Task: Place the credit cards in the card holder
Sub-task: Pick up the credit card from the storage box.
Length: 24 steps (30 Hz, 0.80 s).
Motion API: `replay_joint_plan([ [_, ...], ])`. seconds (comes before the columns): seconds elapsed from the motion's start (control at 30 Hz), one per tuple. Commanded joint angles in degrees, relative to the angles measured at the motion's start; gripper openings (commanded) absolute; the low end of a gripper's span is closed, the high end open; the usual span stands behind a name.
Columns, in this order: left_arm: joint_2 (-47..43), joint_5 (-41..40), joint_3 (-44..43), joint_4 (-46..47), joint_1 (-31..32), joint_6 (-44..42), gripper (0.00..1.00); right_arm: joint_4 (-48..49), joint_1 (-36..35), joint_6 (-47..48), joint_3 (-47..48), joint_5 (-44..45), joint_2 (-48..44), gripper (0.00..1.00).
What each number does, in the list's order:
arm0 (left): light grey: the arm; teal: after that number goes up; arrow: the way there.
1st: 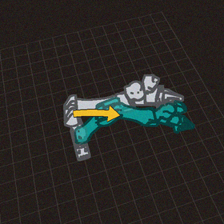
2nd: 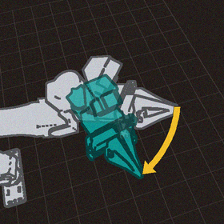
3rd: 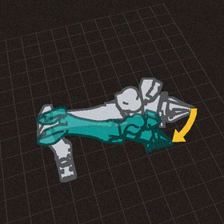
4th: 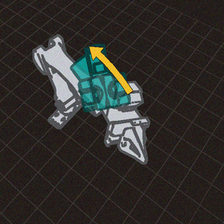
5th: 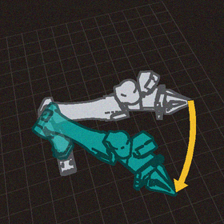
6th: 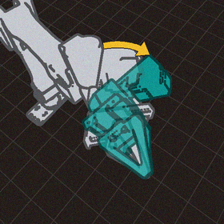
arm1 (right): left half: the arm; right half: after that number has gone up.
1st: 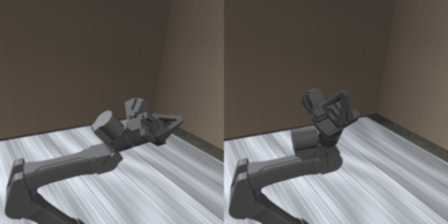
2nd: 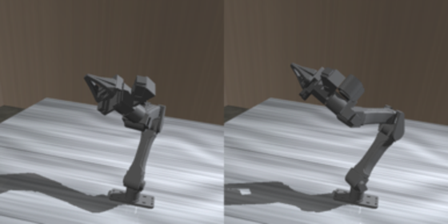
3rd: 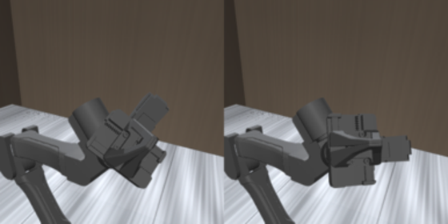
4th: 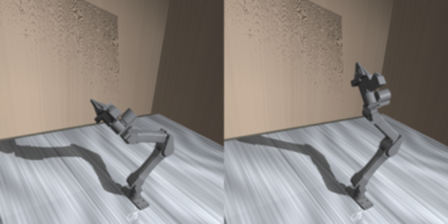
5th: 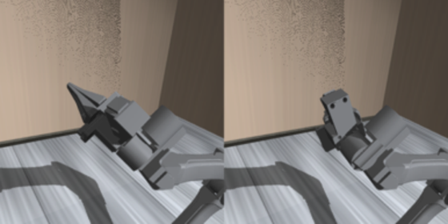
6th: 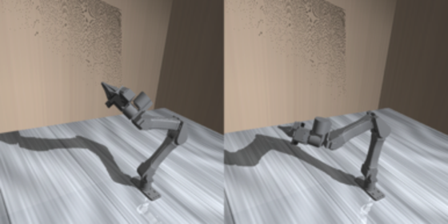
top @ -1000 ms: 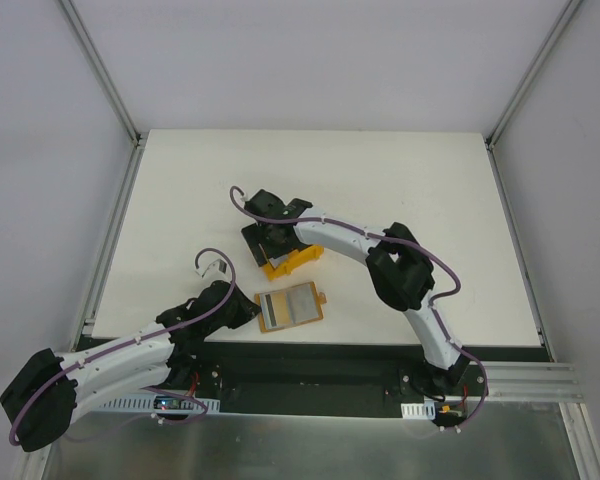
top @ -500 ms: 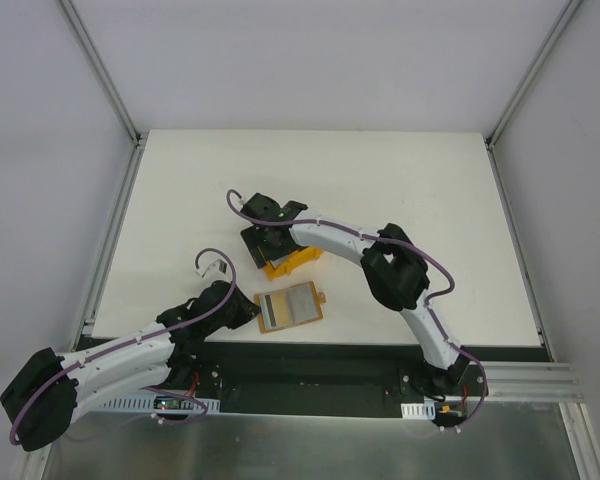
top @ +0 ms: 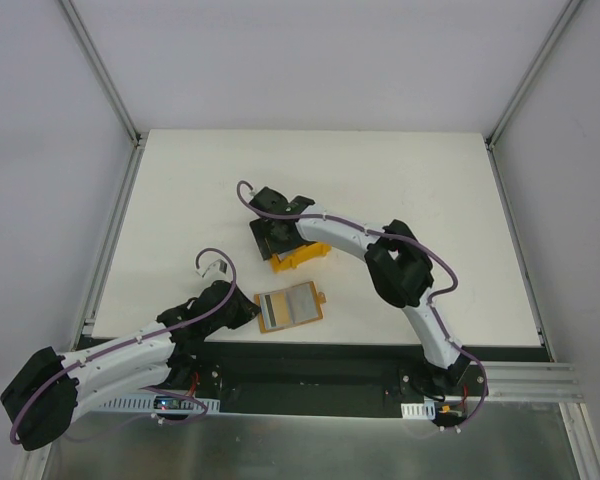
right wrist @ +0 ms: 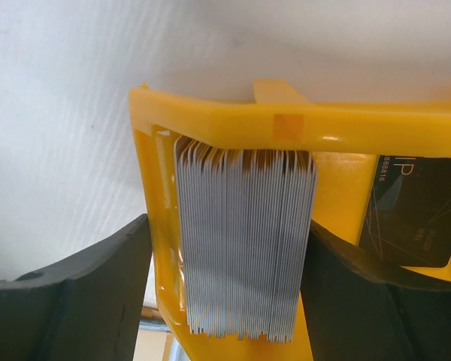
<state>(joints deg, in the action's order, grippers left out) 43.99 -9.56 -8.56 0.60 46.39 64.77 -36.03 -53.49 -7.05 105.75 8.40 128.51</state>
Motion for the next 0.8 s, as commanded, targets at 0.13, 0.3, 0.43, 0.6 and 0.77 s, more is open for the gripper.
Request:
replay_joint_plan([
  [0.13, 1.0, -0.3, -2.3, -0.4, -0.5, -1.9, 0.0, -2.6, 3.0, -2.9, -1.8, 4.3, -1.2, 0.43],
  [0.3, 1.3, -0.4, -2.6, -0.4, -0.6, -2.5, 0.0, -1.3, 3.0, -1.6, -2.5, 3.6, -3.1, 0.58],
  [0.43, 2.3, 0.0, -3.4, -0.4, -0.5, -3.2, 0.0, -1.1, 3.7, 0.4, -2.0, 1.1, -4.9, 0.74],
  [0.6, 3.0, 0.4, -3.7, -0.4, -0.6, -3.7, 0.0, 0.3, 5.5, 2.1, -2.8, -3.4, -8.2, 0.85],
  [0.77, 3.3, 0.5, -3.8, -0.4, -0.5, -3.9, 0.0, 0.6, 6.1, 3.5, -3.4, -5.4, -10.0, 0.92],
])
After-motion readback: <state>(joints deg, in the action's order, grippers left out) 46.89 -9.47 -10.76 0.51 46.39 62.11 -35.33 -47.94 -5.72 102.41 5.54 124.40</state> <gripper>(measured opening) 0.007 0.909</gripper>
